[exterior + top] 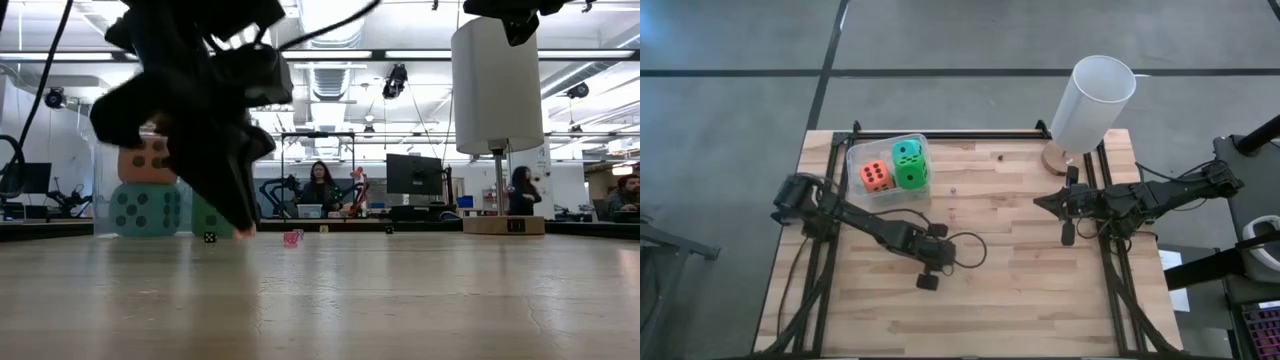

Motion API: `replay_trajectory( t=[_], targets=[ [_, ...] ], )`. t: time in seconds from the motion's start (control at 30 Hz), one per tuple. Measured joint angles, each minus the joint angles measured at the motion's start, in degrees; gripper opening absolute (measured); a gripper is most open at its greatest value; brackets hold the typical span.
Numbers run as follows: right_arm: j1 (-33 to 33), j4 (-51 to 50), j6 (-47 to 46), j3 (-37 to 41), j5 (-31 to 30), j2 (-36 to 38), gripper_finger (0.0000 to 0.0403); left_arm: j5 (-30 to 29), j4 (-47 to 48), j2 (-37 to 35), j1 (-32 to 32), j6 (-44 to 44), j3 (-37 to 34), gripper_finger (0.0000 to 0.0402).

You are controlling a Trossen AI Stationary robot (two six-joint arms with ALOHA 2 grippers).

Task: Pick & Place Dice
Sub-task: Put the small orange dice into the transparent bin

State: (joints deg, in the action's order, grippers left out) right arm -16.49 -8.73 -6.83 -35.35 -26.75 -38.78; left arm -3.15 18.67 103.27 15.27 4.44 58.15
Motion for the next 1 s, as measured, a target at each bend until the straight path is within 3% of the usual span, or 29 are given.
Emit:
replay_trajectory(
  t=[0.2, 0.5, 0.77, 1.0],
  targets=[
    [0.0, 0.1, 0.0, 0.0, 0.0, 0.0, 0.0008, -3.1, 3.3, -6.7, 0.0, 4.5, 0.0, 0.0045],
    [0.0, 0.1, 0.0, 0.0, 0.0, 0.0, 0.0008, -13.8, 7.9, -21.2, 0.1, 12.3, 0.0, 0.0046],
    [0.0, 0.1, 0.2, 0.0, 0.0, 0.0, 0.0008, -29.7, 14.8, -34.4, 0.1, 17.3, 0.0, 0.0046],
    [0.0, 0.5, 1.5, 0.0, -0.2, 0.0, 0.0008, -42.6, 22.2, -41.6, 0.1, 23.3, 0.0, 0.0046]
  ],
)
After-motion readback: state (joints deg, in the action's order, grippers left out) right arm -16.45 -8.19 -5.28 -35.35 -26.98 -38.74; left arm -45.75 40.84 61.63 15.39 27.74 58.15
